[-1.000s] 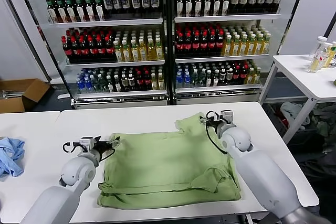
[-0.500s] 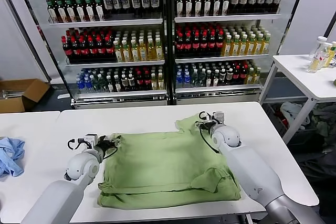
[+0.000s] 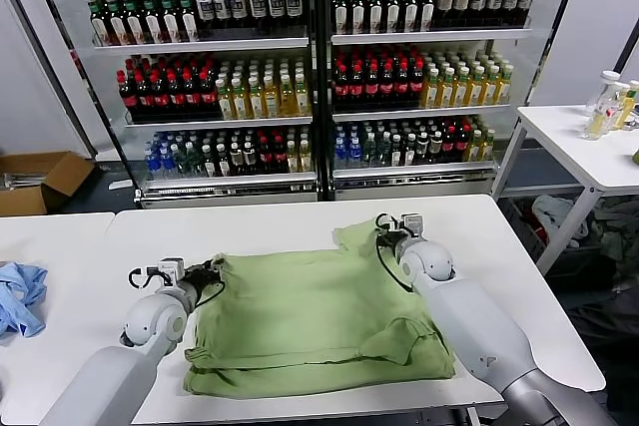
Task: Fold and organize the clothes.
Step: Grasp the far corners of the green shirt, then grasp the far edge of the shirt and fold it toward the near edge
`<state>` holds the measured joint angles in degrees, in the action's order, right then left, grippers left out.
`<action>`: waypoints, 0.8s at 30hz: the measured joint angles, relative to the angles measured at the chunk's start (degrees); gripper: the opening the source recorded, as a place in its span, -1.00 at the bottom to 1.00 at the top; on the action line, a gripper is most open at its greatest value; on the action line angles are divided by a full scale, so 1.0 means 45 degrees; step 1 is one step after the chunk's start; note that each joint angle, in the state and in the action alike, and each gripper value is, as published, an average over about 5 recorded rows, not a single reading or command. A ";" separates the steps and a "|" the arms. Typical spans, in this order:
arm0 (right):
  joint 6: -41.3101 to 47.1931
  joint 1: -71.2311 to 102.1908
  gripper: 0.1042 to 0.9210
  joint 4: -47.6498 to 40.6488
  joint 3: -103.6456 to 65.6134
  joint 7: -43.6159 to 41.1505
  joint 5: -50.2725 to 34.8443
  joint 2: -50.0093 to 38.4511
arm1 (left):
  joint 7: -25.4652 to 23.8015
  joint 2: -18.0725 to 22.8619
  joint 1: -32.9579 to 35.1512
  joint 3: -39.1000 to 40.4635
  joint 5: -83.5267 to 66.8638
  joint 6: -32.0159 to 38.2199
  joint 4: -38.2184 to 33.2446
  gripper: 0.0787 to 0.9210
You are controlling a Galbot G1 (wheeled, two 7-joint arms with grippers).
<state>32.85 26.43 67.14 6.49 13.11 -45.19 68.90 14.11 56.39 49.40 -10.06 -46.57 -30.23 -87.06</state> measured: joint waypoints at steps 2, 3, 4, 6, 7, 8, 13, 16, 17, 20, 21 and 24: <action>-0.0030 0.0079 -0.78 0.0166 -0.0047 -0.0125 -0.0064 -0.0051 | -0.0064 -0.0012 0.0060 -0.0052 -0.0107 0.0138 -0.0029 -0.89; -0.0053 0.0124 -0.84 0.0266 -0.0080 -0.0181 -0.0098 -0.0084 | -0.0097 -0.0028 0.0096 -0.0084 -0.0169 0.0216 -0.0056 -0.94; -0.0083 0.0178 -0.90 0.0385 -0.0120 -0.0236 -0.0136 -0.0124 | -0.0126 -0.0048 0.0135 -0.0118 -0.0236 0.0297 -0.0089 -0.97; -0.0139 0.0298 -0.97 0.0648 -0.0219 -0.0317 -0.0209 -0.0215 | -0.0176 -0.0097 0.0223 -0.0200 -0.0385 0.0456 -0.0182 -0.98; -0.0168 0.0369 -0.99 0.0804 -0.0279 -0.0345 -0.0249 -0.0267 | -0.0197 -0.0123 0.0271 -0.0248 -0.0468 0.0536 -0.0242 -0.99; -0.0196 0.0444 -1.00 0.0971 -0.0346 -0.0365 -0.0288 -0.0321 | -0.0214 -0.0151 0.0321 -0.0300 -0.0556 0.0611 -0.0314 -0.99; -0.0241 0.0909 -1.00 0.1999 -0.0774 -0.0423 -0.0484 -0.0650 | -0.0229 -0.0331 0.0630 -0.0632 -0.1038 0.0944 -0.0830 -0.99; -0.0190 0.1268 -1.00 0.2759 -0.1089 -0.0447 -0.0592 -0.0889 | -0.0196 -0.0463 0.0900 -0.0901 -0.1389 0.1107 -0.1256 -0.99; -0.0171 0.1402 -1.00 0.3027 -0.1202 -0.0446 -0.0629 -0.0975 | -0.0190 -0.0510 0.1009 -0.0999 -0.1513 0.1149 -0.1418 -0.99; -0.0120 0.1848 -1.00 0.3847 -0.1562 -0.0423 -0.0743 -0.1265 | -0.0203 -0.0665 0.1406 -0.1308 -0.1872 0.1240 -0.1956 -0.99; -0.0101 0.2018 -1.00 0.4135 -0.1697 -0.0406 -0.0782 -0.1380 | -0.0210 -0.0715 0.1552 -0.1411 -0.1976 0.1260 -0.2140 -0.99; -0.0036 0.2578 -1.00 0.5038 -0.2152 -0.0348 -0.0897 -0.1761 | -0.0223 -0.0855 0.2032 -0.1721 -0.2273 0.1294 -0.2703 -0.99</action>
<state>32.69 38.03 89.80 -3.20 11.54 -49.23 60.98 13.11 52.54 58.55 -17.81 -56.79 -24.40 -99.22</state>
